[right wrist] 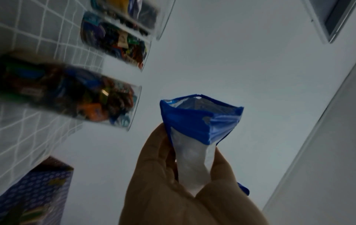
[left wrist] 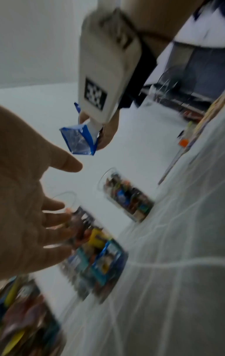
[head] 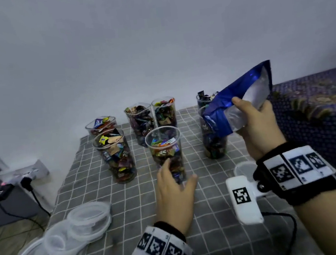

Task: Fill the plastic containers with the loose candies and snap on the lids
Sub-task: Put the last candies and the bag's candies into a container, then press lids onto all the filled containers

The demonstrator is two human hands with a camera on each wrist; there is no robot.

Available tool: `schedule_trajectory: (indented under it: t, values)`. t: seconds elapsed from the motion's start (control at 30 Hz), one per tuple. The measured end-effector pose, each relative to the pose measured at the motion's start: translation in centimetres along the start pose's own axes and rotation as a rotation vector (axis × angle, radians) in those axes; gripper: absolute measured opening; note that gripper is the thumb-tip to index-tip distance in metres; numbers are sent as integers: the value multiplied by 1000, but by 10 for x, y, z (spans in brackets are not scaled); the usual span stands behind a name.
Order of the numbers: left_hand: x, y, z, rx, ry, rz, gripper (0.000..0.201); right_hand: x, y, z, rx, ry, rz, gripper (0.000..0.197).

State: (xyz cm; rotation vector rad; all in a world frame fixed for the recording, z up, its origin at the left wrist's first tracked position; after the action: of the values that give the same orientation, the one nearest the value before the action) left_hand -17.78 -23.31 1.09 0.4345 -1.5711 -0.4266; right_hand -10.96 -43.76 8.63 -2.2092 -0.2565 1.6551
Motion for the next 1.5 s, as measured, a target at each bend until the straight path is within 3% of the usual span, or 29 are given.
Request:
schedule_trajectory:
  t: [0.1,0.17,0.43,0.63,0.77,0.87,1.03,1.2,1.37,1.5]
  values:
    - [6,-50,12,-255,-21,-132,61,-7,36,12,69,15,-58,40]
    - [7,-80,13,-345,-5,-278,62,-10,60,23,111,20,-76,34]
    - [8,-145,6,-426,-67,-697,65,-13,158,78,392,-13,-7,14]
    - [-3,-155,3,-427,-53,-816,65,-8,245,133,639,-34,76,54]
    - [-4,-157,2,-428,-69,-841,63,9,305,178,830,-102,137,69]
    - [-5,-158,1,-424,-79,-857,64,33,348,215,919,-329,351,71]
    - [-5,-158,3,-408,-94,-864,63,81,385,273,800,-901,722,69]
    - [-5,-158,3,-409,-98,-866,63,124,396,313,696,-1177,812,73]
    - [-2,-158,5,-409,-96,-858,63,109,392,285,679,-1031,893,60]
    - [-2,-157,6,-403,-94,-841,64,59,349,215,664,-679,972,43]
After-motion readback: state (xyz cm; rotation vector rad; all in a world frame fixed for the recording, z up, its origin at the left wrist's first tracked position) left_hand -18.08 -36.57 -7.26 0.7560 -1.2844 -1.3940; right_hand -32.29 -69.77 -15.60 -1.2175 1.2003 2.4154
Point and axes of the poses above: each hand's wrist, its own z-axis away from the middle knuckle, its own y-axis out of the back of the hand, x = y × z, the point moved 7 cm from there along -z, towards the middle knuckle, and after that the axes turned 13 degrees about -x, right-handed, at the moved point
